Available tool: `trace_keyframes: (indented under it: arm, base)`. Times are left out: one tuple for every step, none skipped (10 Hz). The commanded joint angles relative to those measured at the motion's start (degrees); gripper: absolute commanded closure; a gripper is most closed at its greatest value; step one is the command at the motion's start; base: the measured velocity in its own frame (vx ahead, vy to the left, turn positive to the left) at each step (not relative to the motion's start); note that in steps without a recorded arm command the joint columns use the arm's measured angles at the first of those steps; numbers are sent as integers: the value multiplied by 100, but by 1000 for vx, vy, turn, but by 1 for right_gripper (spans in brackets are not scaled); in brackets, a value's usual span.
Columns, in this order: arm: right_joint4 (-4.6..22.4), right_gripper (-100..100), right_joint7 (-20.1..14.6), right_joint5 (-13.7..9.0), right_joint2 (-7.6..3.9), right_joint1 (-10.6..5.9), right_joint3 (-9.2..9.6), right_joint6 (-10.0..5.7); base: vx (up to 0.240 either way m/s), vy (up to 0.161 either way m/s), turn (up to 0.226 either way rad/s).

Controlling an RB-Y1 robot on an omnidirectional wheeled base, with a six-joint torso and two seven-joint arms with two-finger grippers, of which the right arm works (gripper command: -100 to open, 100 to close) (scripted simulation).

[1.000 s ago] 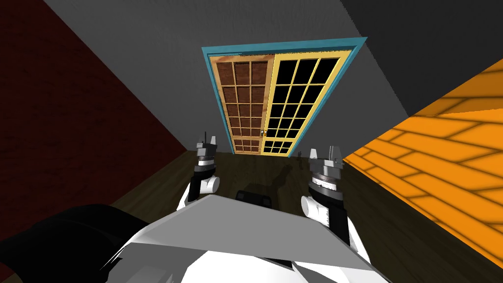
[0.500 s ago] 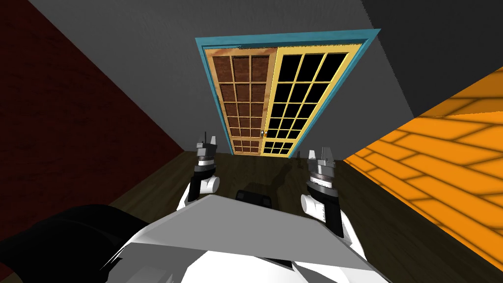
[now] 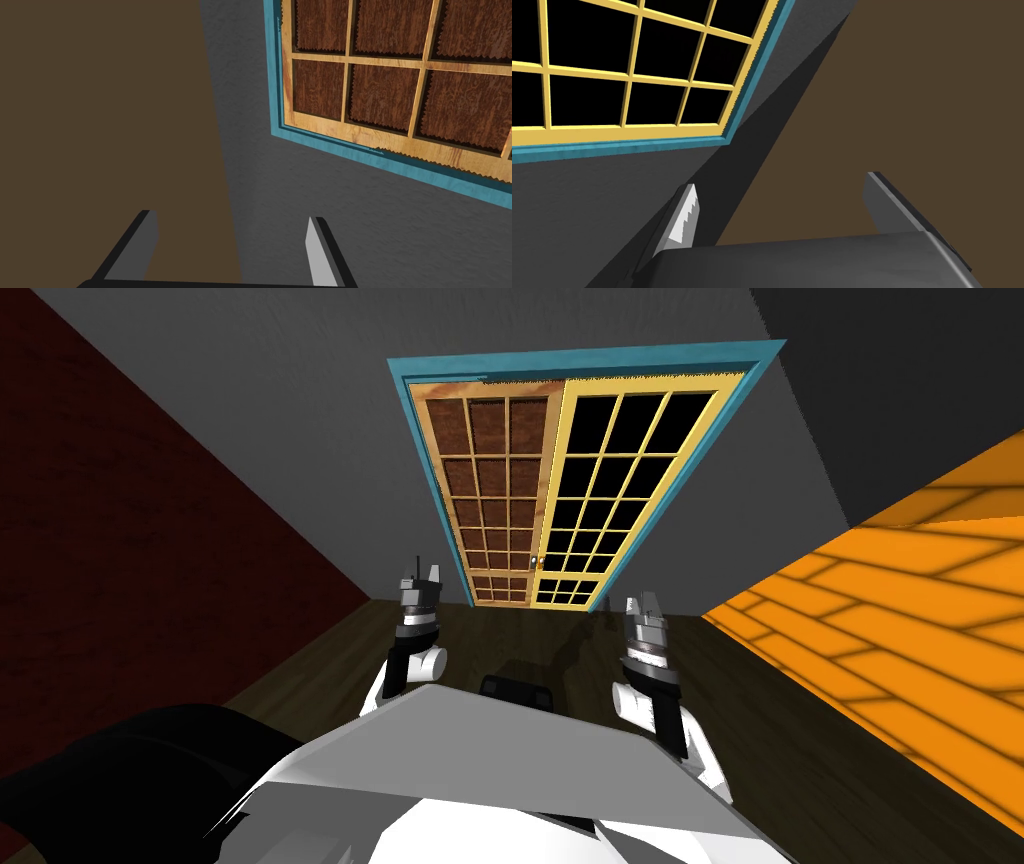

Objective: Pull the door open

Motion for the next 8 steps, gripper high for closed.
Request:
trace_keyframes:
  arm:
    - [201, -100, 134, 100, -26, -83, -77, -58]
    - [327, -100, 216, 165, -35, -134, -118, -96]
    - [470, -100, 310, 239, -44, -193, -165, -139]
    - [614, -100, 404, 314, -53, -252, -212, -182]
    - [757, -100, 498, 388, -62, -311, -259, -224]
    - [901, -100, 592, 463, -70, -370, -306, -267]
    - [1044, -100, 686, 537, -79, -429, -353, -310]
    - [1195, -100, 785, 616, -87, -491, -403, -355]
  base:
    - [92, 19, -21]
    - [96, -1, -17]
    - [98, 15, -14]
    - [98, 15, -23]
    - [97, 6, -20]
    - [94, 27, -16]
    - [96, 39, -20]
    - [102, 39, -21]
